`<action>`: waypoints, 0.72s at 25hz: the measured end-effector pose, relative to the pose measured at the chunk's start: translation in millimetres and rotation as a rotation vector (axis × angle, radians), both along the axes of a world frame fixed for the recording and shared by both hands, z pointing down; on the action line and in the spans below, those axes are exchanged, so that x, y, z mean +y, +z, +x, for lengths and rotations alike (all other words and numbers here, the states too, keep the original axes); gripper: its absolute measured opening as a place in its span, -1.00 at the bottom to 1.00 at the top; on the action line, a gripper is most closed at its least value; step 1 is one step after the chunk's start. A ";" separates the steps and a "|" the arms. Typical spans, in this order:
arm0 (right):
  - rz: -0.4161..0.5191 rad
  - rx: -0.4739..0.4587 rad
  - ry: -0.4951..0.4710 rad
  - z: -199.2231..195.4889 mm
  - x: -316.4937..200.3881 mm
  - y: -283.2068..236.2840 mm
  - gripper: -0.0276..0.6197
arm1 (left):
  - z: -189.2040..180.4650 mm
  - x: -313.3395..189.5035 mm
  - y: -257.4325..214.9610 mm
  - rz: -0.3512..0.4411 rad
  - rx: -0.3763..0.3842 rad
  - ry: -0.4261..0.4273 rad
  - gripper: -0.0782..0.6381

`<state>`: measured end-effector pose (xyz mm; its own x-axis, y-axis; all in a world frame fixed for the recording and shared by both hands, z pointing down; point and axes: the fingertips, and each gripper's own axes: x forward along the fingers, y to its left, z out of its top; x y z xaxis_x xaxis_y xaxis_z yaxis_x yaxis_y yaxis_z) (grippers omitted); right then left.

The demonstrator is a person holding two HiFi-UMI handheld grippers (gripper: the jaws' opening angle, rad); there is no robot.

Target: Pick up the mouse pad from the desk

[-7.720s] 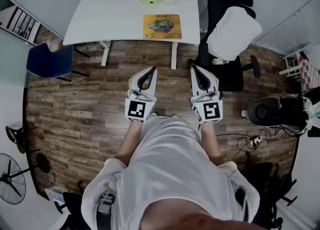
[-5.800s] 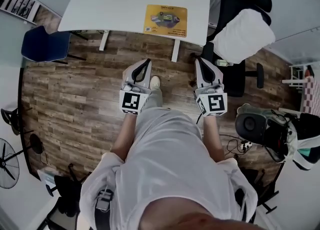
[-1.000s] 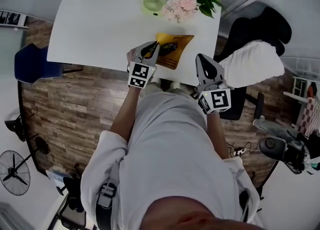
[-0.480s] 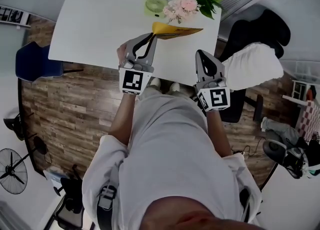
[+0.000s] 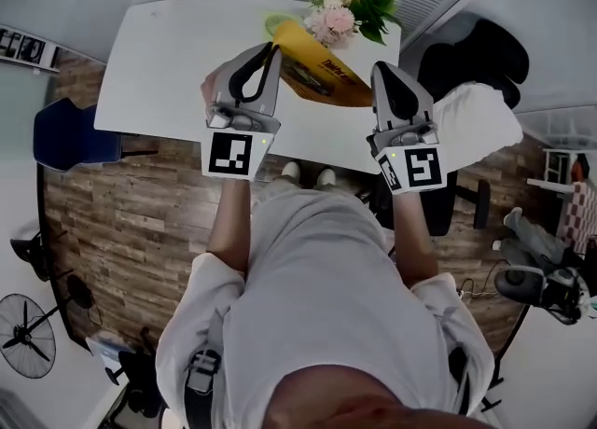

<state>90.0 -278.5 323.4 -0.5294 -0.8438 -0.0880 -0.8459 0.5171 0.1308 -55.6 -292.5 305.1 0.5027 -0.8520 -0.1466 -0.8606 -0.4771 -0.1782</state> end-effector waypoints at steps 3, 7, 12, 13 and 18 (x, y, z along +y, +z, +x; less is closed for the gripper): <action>0.004 -0.029 -0.002 -1.1 2.4 -18.2 -0.92 | 4.3 2.9 -22.5 0.019 0.004 0.015 -0.73; 0.004 -0.046 -0.018 -6.0 9.3 -34.1 -0.92 | 5.5 10.4 -38.7 0.009 0.011 0.018 -0.73; -0.011 -0.057 -0.031 -6.2 12.8 -35.5 -0.92 | -5.6 11.6 -23.9 -0.044 0.026 0.031 -0.73; -0.011 -0.059 -0.038 -6.1 13.8 -35.4 -0.92 | -8.1 11.7 -20.9 -0.053 0.030 0.031 -0.73; -0.003 -0.079 -0.061 -9.3 17.0 -40.9 -0.92 | -20.0 14.0 -20.7 -0.070 0.067 0.035 -0.73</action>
<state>80.8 -261.5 282.5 -0.5714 -0.8104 -0.1291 -0.8204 0.5683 0.0637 -75.6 -278.5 284.4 0.5233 -0.8434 -0.1218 -0.8521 -0.5162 -0.0864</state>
